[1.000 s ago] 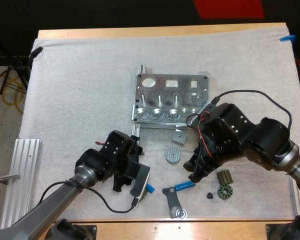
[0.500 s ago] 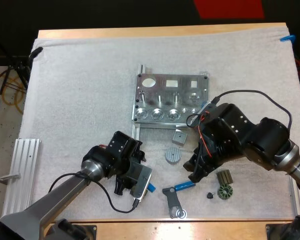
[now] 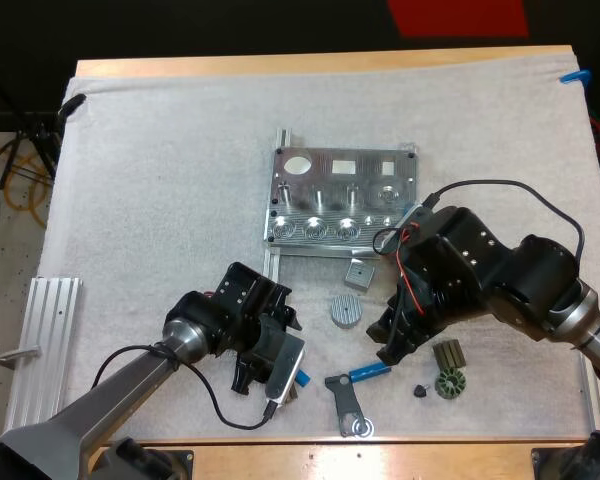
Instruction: Load cells from right to left
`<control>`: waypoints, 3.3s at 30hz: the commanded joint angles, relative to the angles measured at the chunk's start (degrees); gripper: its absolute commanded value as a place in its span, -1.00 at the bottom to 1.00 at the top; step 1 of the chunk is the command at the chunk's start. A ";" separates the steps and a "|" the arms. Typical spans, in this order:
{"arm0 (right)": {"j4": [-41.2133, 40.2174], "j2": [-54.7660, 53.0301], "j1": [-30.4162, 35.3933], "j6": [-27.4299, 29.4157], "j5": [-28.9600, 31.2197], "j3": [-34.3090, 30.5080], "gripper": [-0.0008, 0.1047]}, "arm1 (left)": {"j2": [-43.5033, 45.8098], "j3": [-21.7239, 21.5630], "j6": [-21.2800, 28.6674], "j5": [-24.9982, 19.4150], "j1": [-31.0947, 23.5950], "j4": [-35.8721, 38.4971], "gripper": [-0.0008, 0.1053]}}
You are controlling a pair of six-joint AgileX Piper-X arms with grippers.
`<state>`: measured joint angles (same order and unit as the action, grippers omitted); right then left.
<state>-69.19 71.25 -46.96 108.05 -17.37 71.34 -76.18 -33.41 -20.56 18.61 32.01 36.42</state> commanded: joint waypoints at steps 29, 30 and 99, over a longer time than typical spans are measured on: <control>0.17 -0.62 -0.09 -1.21 0.90 0.11 -0.01 | -2.00 -0.09 -3.73 -2.22 0.28 2.66 -0.95; 0.04 -0.62 -0.09 -1.65 0.92 0.11 -0.01 | -2.00 -0.09 -4.41 -2.22 0.28 2.66 -0.95; 34.92 1.68 2.68 -37.29 -22.41 -16.37 -0.01 | 33.83 -1.79 -33.58 8.69 0.28 2.23 -0.95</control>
<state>-34.75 72.96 -44.19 70.68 -38.95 54.77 -42.64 -34.84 -53.50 26.46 32.01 39.68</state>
